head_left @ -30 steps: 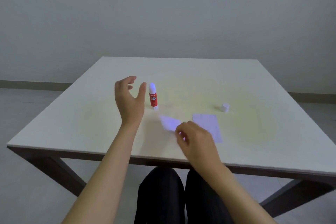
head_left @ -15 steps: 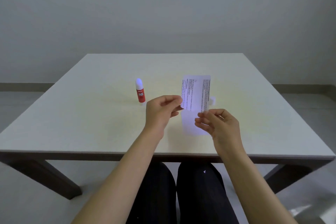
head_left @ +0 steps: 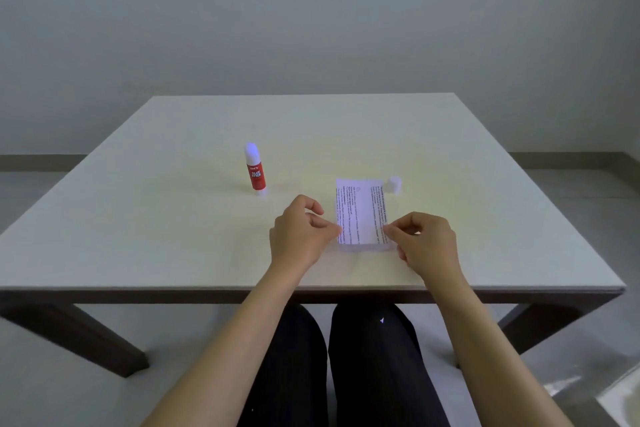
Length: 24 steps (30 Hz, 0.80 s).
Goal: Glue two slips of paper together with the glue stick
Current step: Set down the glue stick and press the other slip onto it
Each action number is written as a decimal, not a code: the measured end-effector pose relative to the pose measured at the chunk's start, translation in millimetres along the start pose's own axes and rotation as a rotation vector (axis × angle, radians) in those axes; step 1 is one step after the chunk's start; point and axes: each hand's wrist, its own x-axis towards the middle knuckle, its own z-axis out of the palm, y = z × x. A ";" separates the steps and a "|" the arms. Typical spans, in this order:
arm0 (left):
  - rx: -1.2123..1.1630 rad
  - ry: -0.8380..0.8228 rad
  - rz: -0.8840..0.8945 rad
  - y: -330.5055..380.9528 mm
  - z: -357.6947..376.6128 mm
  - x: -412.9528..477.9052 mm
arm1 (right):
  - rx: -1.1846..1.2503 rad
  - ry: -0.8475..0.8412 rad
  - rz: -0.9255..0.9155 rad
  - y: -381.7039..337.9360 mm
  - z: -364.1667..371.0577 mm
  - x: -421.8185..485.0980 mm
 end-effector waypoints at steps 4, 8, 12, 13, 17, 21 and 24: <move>0.038 0.001 -0.011 -2.2 4.0 -1.3 | -0.063 -0.003 -0.013 1.1 -0.6 3.0; 0.043 0.004 -0.022 -5.4 6.0 -0.9 | -0.086 -0.018 -0.015 1.1 -0.7 4.4; 0.061 0.010 -0.020 -7.2 8.4 0.5 | -0.139 -0.020 -0.034 2.5 1.5 4.6; 0.068 0.012 -0.020 -7.4 8.7 0.6 | -0.157 -0.019 -0.044 2.3 2.1 5.0; 0.095 0.023 -0.014 -7.3 10.1 -0.5 | -0.195 -0.003 -0.076 2.6 5.6 5.2; 0.155 0.053 0.025 -7.5 12.8 -1.9 | -0.257 0.006 -0.108 3.5 8.7 1.8; 0.173 0.065 0.053 -8.7 14.1 -1.5 | -0.288 0.010 -0.120 2.7 8.8 1.9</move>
